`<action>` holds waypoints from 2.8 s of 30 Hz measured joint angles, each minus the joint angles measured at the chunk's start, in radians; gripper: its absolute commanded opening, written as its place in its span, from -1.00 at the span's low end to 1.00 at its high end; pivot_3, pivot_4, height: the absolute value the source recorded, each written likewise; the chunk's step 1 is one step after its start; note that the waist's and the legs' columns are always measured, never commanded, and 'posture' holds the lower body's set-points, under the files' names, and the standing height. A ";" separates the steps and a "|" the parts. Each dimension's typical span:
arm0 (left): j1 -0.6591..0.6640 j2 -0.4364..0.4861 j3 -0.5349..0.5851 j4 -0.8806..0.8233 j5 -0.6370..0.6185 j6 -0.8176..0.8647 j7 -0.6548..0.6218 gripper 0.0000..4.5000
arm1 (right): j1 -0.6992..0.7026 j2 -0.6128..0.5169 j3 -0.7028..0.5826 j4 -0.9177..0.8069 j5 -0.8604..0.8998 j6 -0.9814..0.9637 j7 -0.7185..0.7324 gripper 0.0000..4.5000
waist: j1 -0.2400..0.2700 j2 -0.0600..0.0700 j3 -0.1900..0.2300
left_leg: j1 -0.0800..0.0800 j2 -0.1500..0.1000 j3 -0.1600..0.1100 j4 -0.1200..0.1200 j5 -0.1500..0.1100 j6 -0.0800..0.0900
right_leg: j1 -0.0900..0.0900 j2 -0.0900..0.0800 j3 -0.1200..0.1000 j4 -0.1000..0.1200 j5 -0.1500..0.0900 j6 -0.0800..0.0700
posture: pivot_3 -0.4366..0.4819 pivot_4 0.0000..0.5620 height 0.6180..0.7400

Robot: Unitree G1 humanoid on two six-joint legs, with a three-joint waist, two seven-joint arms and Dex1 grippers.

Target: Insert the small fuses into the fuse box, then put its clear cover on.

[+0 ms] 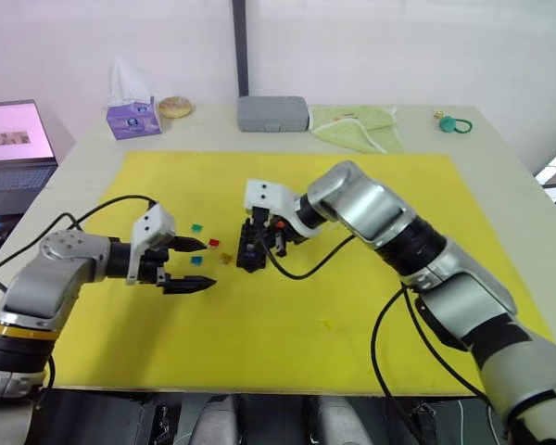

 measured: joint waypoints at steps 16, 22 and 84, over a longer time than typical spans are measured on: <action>0.026 -0.003 0.004 -0.016 -0.021 0.014 0.030 1.00 | -0.029 0.028 0.014 0.078 -0.064 -0.063 0.056 -0.96 | 0.001 0.000 0.000 | 0.000 0.000 0.000 0.000 0.000 0.000 | 0.000 0.000 0.000 0.000 0.000 0.000 | -0.05 -0.47 0.94; 0.032 -0.004 0.004 -0.016 -0.022 0.014 0.036 1.00 | -0.031 0.028 0.014 0.081 -0.076 -0.066 0.065 -0.96 | 0.002 0.000 0.000 | 0.000 0.000 0.000 0.000 0.000 0.000 | 0.000 0.000 0.000 0.000 0.000 0.000 | -0.05 -0.47 0.94; 0.050 -0.024 0.004 -0.043 -0.042 0.015 0.065 1.00 | -0.071 0.080 -0.005 0.224 -0.155 -0.137 0.102 -0.96 | -0.001 0.000 0.000 | 0.000 0.000 0.000 0.000 0.000 0.000 | 0.000 0.000 0.000 0.000 0.000 0.000 | -0.05 -0.47 0.94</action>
